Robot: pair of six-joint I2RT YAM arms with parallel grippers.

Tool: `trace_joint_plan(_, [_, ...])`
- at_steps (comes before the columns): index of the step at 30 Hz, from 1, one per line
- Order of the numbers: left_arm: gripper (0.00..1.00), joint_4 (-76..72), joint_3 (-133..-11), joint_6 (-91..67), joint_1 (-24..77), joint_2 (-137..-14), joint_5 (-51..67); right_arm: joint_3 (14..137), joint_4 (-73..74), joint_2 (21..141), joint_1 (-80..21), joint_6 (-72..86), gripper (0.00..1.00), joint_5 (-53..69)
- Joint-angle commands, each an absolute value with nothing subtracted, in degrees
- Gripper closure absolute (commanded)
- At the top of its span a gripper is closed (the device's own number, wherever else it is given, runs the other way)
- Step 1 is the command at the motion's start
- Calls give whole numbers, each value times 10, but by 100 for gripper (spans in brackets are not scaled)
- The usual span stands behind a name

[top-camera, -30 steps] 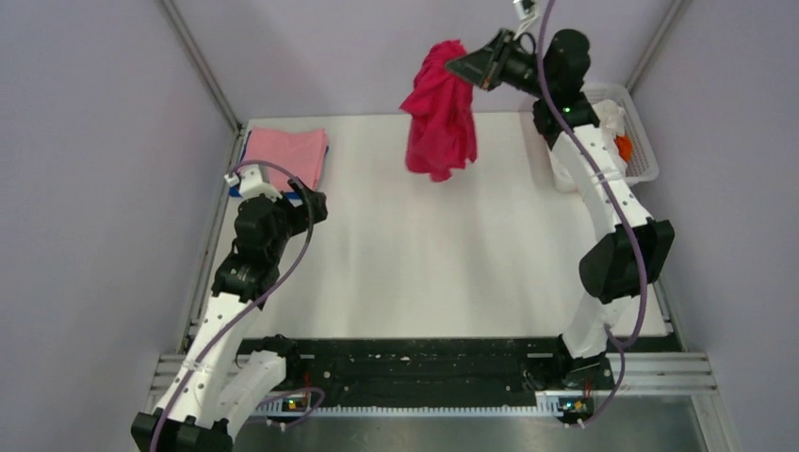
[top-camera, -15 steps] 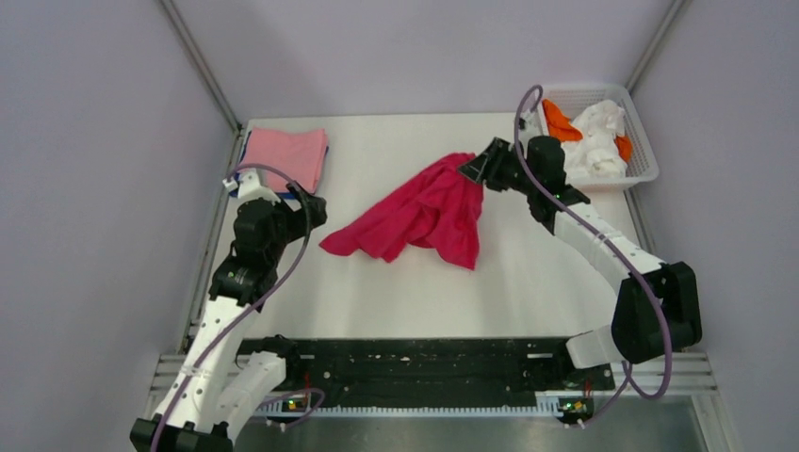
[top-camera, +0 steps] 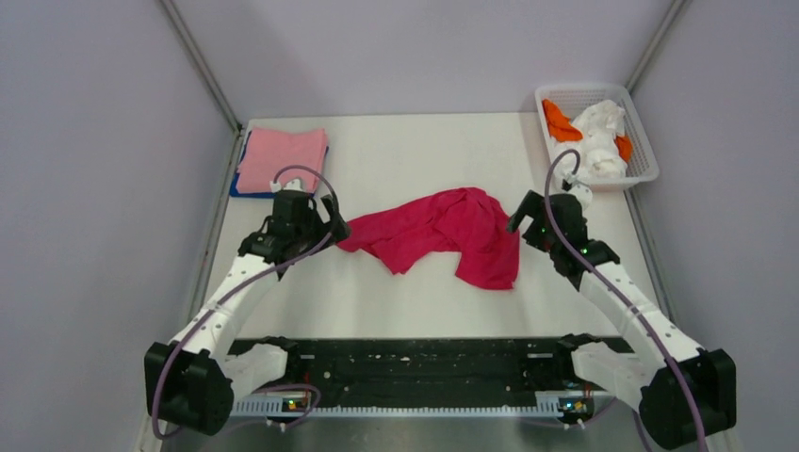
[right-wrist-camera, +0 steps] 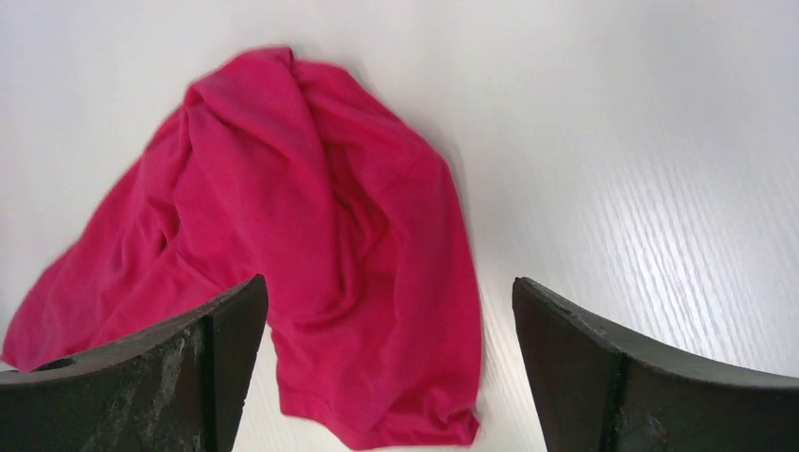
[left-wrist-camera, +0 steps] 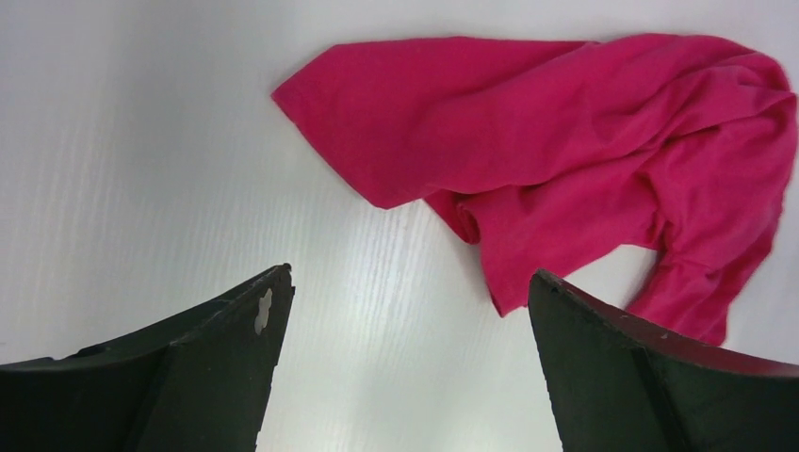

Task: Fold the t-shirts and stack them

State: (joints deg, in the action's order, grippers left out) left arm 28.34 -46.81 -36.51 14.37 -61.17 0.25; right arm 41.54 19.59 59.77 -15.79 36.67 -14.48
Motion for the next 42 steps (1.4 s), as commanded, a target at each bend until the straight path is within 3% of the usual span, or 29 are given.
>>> trace_joint_plan(1, [1,284,-440,-371,146,-639,-48,353,232,542,-185,401,1,-140])
trace_joint_plan(13, [12,256,-552,-432,140,-872,-86,293,197,554,-201,382,5,-84])
trace_joint_plan(26, [30,229,-614,-420,137,-1026,-34,358,114,702,-197,367,13,-180])
trace_joint_plan(29, [51,217,-624,-417,137,-1048,-12,363,71,739,-184,359,17,-165])
trace_joint_plan(32, [98,220,-642,-416,137,-1068,-9,367,28,769,-164,345,22,-138])
trace_joint_plan(34, [100,230,-660,-410,137,-1074,-22,370,-3,787,-154,339,26,-120])
trace_joint_plan(38, [100,229,-672,-402,137,-1043,-68,376,-41,820,-150,312,46,-98])
trace_joint_plan(42, [100,215,-680,-387,137,-978,-132,375,-73,824,-150,291,90,-71])
